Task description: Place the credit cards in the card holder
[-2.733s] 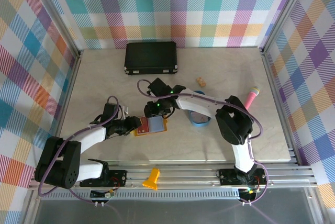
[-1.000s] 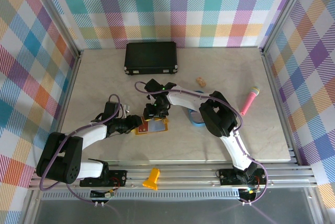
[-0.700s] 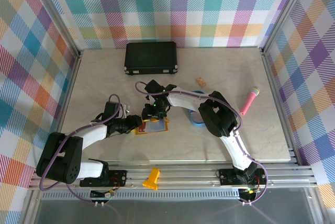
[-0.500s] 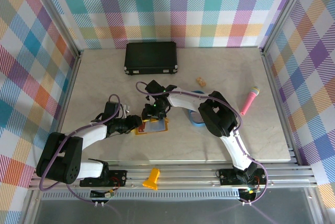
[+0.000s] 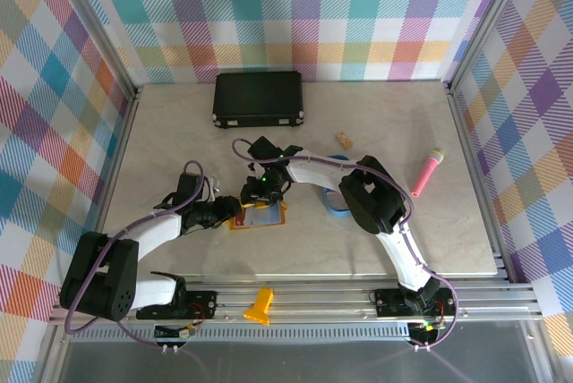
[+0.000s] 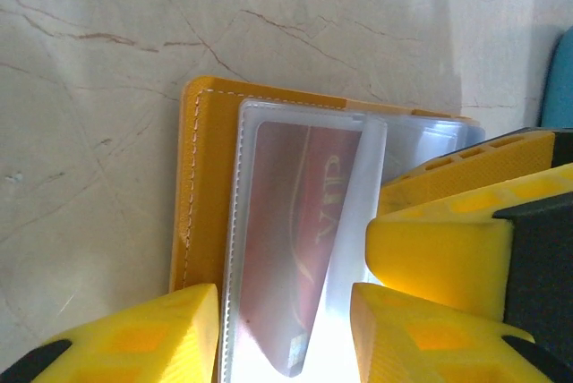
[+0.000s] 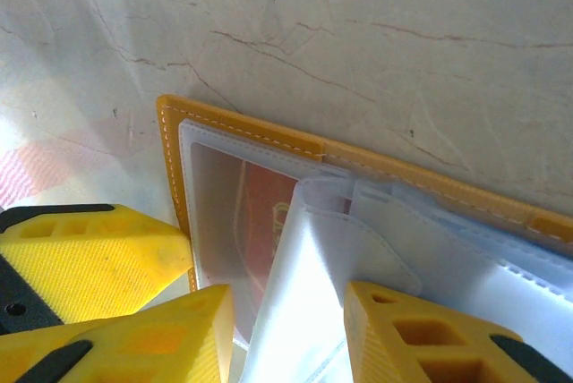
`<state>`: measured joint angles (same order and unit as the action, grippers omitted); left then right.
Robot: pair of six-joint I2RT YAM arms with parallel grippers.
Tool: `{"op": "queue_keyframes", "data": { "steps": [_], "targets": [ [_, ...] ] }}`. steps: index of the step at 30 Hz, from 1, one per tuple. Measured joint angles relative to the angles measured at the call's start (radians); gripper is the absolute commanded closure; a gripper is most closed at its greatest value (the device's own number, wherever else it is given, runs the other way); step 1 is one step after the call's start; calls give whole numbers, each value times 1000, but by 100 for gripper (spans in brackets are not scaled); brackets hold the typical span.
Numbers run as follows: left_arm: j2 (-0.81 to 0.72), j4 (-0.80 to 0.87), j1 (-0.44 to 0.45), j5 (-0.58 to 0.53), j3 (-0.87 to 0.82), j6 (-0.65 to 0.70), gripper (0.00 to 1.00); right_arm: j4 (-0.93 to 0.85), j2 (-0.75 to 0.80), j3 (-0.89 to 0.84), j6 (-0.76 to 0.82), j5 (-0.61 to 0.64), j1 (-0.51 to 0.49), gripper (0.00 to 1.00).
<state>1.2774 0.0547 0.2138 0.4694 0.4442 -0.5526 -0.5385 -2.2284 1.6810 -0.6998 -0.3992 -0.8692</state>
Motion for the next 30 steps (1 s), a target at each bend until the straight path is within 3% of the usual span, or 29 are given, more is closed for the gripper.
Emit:
{"op": "queue_keyframes", "data": {
  "steps": [8, 18, 30],
  "targets": [
    [-76, 59, 0, 4, 0, -10, 57, 0, 0, 11, 0, -4, -3, 62],
    [-280, 135, 17, 45, -20, -87, 58, 20, -1, 27, -11, -19, -5, 61],
    [-328, 178, 24, 55, -30, -113, 58, 42, -5, 30, -23, -41, -8, 61]
  ]
}}
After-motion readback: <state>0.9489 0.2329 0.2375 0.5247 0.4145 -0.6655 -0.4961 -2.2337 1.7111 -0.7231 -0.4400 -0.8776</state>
